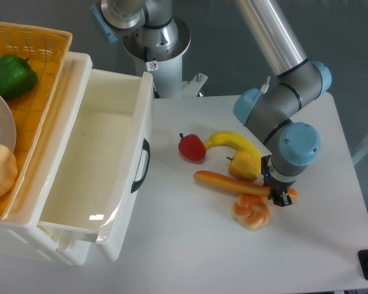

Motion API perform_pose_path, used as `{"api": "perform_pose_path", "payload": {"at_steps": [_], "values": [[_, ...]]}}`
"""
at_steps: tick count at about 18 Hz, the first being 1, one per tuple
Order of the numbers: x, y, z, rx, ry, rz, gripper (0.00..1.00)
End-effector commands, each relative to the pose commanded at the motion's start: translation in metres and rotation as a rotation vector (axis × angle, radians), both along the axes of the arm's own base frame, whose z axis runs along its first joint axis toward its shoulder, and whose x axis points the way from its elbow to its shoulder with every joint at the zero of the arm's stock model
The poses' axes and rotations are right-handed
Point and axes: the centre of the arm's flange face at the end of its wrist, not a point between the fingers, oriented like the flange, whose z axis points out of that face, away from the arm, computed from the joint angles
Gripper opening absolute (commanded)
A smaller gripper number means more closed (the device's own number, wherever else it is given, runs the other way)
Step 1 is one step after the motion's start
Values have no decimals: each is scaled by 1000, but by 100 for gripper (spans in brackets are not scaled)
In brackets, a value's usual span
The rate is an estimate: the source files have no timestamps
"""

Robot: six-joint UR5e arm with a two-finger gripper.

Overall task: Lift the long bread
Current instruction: 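Lift the long bread up off the table with the gripper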

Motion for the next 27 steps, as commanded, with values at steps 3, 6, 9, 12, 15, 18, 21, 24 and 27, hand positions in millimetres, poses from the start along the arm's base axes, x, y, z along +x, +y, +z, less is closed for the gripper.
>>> {"api": "perform_pose_path", "payload": {"at_steps": [3, 6, 9, 12, 15, 18, 21, 24, 27], "values": [[2, -1, 11, 5, 10, 26, 1], [5, -3, 24, 6, 18, 63, 1], [11, -4, 42, 10, 7, 110, 1], [17, -3, 60, 32, -3, 180, 1], [25, -4, 74, 49, -27, 265, 1], [32, -2, 94, 76, -29, 402, 1], [38, 5, 108, 87, -28, 489, 1], [44, 7, 123, 116, -21, 616, 1], [49, 7, 148, 158, -3, 740, 2]]}}
